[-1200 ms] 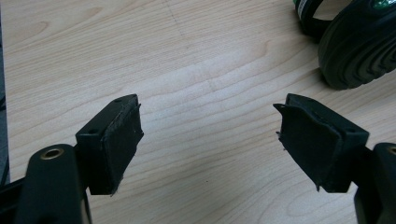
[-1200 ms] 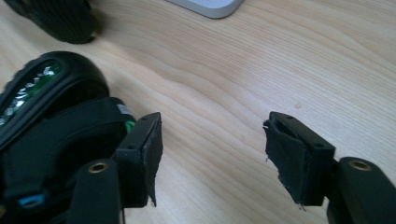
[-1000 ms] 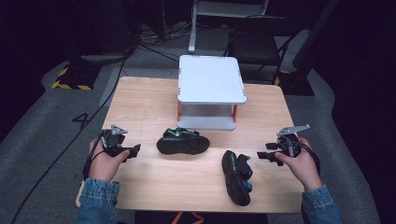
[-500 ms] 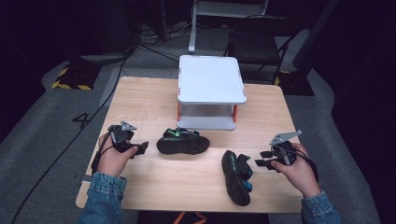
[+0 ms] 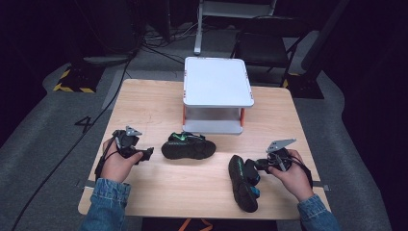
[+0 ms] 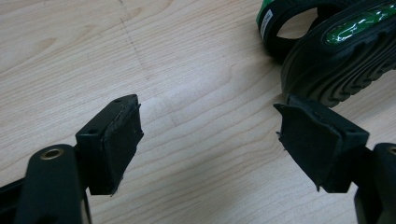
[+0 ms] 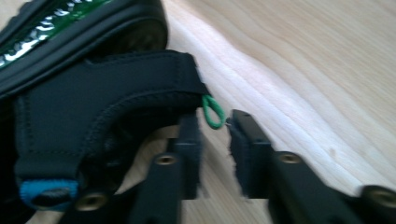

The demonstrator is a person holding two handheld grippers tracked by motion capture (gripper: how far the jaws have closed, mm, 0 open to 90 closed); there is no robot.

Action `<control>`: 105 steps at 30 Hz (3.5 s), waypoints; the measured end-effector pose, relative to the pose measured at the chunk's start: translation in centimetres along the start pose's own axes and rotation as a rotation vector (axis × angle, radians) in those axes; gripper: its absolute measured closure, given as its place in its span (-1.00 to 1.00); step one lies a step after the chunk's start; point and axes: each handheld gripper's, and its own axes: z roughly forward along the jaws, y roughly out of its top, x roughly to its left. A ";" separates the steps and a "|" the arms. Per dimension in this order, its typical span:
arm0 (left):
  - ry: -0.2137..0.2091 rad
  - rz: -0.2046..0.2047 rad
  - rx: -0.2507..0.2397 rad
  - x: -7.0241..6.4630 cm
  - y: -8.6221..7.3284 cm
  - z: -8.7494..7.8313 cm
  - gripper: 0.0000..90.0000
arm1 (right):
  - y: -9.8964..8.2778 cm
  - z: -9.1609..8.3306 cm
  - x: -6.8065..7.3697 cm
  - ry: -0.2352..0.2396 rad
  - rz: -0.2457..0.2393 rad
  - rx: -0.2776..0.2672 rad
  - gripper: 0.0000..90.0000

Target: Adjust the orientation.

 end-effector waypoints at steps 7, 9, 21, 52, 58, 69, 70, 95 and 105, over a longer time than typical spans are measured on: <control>0.002 -0.002 0.000 0.1 -0.3 -0.1 -0.52 | 0.3 -0.4 0.0 -0.012 -0.007 -0.006 0.95; 0.001 0.000 0.002 0.1 -0.4 -0.1 -0.52 | 0.4 -0.9 0.1 -0.017 -0.002 -0.012 0.95; 0.001 -0.010 0.004 0.3 -0.7 -0.2 -0.52 | 2.5 -3.8 2.3 -0.007 -0.036 -0.121 0.95; 0.003 -0.019 0.024 0.8 -1.7 -0.2 -0.52 | 6.1 -1.6 5.8 0.099 -0.176 -0.211 0.26; -0.004 -0.016 0.026 0.5 -1.5 0.0 -0.52 | 6.3 -0.8 9.2 0.170 -0.340 -0.082 0.02; -0.006 -0.012 0.030 0.6 -1.4 0.2 -0.52 | 6.1 1.0 9.1 0.113 -0.306 -0.033 0.53; -0.009 -0.010 0.029 0.6 -1.4 0.2 -0.52 | 6.1 0.7 9.0 0.097 -0.292 -0.044 0.53; -0.011 -0.004 0.047 0.4 -1.5 0.7 -0.52 | 2.1 -4.6 -1.8 -0.354 0.082 -0.279 0.07; -0.017 -0.020 0.058 0.5 -1.8 1.0 -0.52 | 2.4 -3.7 -2.0 -0.299 0.050 -0.211 0.96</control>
